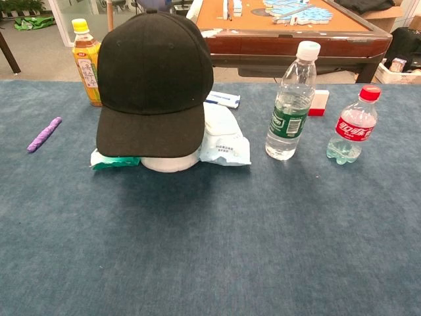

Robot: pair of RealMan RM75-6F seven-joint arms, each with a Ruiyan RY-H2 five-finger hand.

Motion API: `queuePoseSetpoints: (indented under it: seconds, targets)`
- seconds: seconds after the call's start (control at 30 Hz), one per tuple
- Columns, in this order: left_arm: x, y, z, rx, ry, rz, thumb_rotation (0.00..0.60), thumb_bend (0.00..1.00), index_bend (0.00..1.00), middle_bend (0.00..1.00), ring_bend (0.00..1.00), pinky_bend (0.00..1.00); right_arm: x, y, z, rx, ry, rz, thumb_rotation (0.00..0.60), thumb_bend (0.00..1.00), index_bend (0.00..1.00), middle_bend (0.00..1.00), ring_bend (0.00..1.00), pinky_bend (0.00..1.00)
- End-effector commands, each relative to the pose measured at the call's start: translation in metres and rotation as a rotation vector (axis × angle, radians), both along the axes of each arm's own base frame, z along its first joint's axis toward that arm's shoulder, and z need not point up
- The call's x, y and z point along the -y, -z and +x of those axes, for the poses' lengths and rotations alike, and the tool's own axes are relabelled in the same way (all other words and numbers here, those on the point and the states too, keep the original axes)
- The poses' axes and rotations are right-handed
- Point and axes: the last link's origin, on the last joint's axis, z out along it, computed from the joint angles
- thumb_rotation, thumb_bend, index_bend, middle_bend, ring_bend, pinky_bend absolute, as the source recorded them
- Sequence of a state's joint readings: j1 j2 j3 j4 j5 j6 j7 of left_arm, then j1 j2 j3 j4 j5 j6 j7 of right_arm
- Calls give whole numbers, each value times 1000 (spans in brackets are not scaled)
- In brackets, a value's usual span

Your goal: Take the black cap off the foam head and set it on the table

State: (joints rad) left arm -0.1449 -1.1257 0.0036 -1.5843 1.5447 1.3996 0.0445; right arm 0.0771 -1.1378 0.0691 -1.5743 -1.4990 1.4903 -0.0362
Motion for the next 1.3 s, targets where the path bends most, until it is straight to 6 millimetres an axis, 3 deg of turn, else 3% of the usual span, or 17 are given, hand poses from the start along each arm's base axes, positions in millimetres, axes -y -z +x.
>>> queuePoseSetpoints:
  seconds: [0.03,0.63,0.83,1.07,1.3]
  targets:
    - [0,0,0,2,2,-1,600,317,258,146,262,572,0,0,0,0,-2,1,600,487,525,495,436,489]
    - [7,4,6,42,21,2,600,302,261,133,261,571,-4,-1,4,6,-15,-4,600,487,525,496,436,489]
    - [7,15,28,205,169,-16,600,111,242,134,213,522,-3,-6,3,17,-9,-23,600,487,525,496,436,488]
    - [-4,26,58,309,394,-31,600,85,242,171,207,507,-3,-9,3,26,-14,-23,600,487,525,496,436,489]
    - [-16,43,82,304,500,-100,600,71,239,190,202,474,-2,-10,1,28,-11,-29,600,487,525,496,436,489]
